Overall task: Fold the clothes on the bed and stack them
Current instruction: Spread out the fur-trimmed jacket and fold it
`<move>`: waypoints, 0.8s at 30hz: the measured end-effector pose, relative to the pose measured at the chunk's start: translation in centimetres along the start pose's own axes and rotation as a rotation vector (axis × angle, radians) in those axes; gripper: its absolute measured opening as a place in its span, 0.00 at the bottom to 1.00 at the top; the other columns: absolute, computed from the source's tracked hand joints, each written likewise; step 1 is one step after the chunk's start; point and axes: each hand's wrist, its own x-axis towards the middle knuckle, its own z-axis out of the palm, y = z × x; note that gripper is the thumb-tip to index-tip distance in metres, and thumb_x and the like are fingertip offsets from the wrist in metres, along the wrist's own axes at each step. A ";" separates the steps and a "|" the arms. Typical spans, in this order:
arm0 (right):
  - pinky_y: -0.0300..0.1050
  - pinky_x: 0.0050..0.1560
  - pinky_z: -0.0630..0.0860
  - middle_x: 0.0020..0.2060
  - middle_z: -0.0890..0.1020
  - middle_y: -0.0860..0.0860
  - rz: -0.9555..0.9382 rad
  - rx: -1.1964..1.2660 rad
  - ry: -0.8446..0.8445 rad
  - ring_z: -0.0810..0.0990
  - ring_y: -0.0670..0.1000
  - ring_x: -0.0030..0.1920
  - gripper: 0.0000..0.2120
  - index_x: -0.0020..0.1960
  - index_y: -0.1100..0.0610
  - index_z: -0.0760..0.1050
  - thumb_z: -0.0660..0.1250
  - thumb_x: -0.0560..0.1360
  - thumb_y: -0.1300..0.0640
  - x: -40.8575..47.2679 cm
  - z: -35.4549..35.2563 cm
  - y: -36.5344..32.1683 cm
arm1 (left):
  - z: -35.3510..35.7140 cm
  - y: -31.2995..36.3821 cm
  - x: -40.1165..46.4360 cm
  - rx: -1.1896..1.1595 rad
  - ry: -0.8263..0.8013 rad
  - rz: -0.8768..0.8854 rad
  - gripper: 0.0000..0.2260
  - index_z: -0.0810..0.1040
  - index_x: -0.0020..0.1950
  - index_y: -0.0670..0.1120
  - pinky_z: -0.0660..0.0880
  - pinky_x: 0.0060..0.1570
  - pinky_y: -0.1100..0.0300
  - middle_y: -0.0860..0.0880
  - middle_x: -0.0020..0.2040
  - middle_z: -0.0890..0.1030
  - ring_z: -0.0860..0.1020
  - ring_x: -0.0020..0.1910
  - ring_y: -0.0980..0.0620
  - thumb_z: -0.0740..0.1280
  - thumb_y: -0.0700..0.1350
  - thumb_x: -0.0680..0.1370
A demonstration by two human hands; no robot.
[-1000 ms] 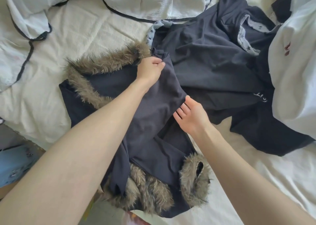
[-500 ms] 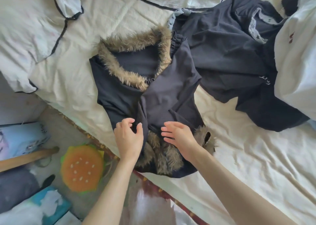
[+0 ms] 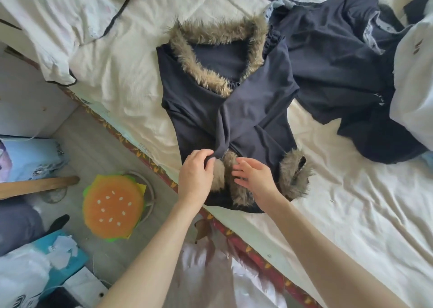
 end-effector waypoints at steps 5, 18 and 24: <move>0.40 0.52 0.75 0.54 0.78 0.48 -0.006 -0.002 -0.093 0.77 0.48 0.54 0.14 0.63 0.54 0.74 0.60 0.80 0.52 -1.0 2.2 0.3 | -2.1 -1.1 0.7 -0.502 -0.171 -0.205 0.07 0.80 0.54 0.49 0.72 0.44 0.72 0.59 0.45 0.81 0.79 0.45 0.63 0.66 0.41 0.78; 0.36 0.46 0.74 0.44 0.80 0.50 0.052 -0.180 -0.214 0.77 0.47 0.47 0.18 0.65 0.59 0.73 0.54 0.79 0.68 -2.8 5.1 4.0 | -2.6 -6.5 -1.6 -0.369 -0.361 -0.407 0.16 0.72 0.60 0.51 0.67 0.49 0.64 0.54 0.56 0.73 0.71 0.55 0.57 0.68 0.54 0.75; 0.38 0.41 0.75 0.38 0.80 0.50 -0.015 -0.240 -0.029 0.77 0.46 0.37 0.14 0.60 0.60 0.77 0.55 0.81 0.63 -3.2 5.6 5.4 | -2.5 -7.6 -1.5 -0.079 -0.360 -0.234 0.08 0.76 0.57 0.44 0.65 0.47 0.64 0.52 0.50 0.74 0.70 0.48 0.55 0.63 0.45 0.79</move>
